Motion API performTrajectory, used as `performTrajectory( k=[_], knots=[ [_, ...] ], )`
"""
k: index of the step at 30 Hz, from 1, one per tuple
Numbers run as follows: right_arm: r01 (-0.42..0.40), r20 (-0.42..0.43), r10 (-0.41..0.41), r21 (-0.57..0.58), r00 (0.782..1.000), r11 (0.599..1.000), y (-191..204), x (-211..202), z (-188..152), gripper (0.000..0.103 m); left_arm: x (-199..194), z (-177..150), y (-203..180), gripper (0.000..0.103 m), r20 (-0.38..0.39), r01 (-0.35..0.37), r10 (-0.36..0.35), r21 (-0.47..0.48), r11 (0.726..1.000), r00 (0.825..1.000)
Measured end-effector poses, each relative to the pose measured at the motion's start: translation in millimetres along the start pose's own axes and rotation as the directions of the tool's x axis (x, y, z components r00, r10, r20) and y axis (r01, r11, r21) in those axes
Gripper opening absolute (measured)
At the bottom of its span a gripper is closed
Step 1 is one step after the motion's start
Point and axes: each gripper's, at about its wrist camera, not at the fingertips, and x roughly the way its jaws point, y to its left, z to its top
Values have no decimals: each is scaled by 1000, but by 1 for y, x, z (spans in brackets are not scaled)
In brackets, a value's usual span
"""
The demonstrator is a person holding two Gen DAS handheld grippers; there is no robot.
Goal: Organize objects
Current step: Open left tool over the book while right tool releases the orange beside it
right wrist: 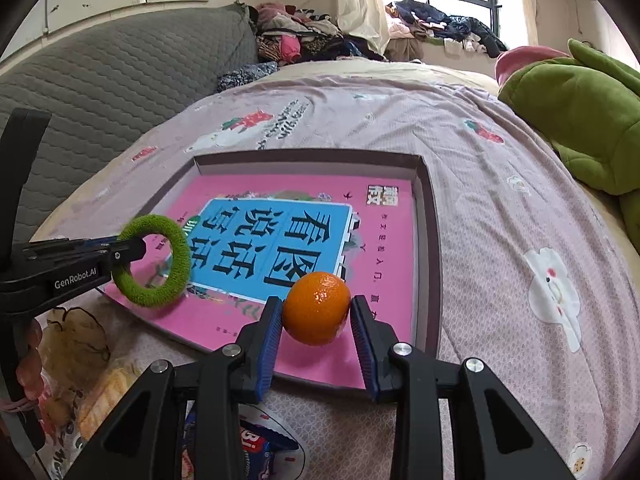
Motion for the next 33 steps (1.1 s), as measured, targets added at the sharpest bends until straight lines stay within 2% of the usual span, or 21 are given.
performTrajectory(
  k=[6, 13, 18, 24, 26, 31, 33],
  knots=[
    [19, -28, -19, -3, 999, 1000, -2, 7, -2, 36, 8, -2, -1, 16, -32, -25, 26, 11, 1000, 999],
    [-19, -20, 19, 6, 1000, 1000, 0, -1, 3, 36, 16, -4, 1, 16, -67, -47, 48, 13, 999, 997],
    [-32, -20, 33, 12, 999, 999, 1, -4, 4, 47, 12, -4, 3, 21, -61, -45, 46, 11, 999, 997],
    [-34, -16, 35, 28, 999, 999, 0, -8, 6, 48, 3, -3, 4, 22, -54, -48, 49, 11, 999, 997],
    [-34, -12, 34, 28, 999, 999, 1, -12, 7, 48, -3, -3, 4, 25, -45, -43, 44, 12, 999, 998],
    [-37, 5, 37, 20, 999, 999, 6, -22, 9, 48, -22, -7, 5, 43, -12, -64, 64, 20, 998, 998],
    [-37, 11, 37, 16, 999, 999, 8, -27, 9, 48, -30, -10, 5, 47, 3, -68, 68, 26, 997, 998]
  ],
)
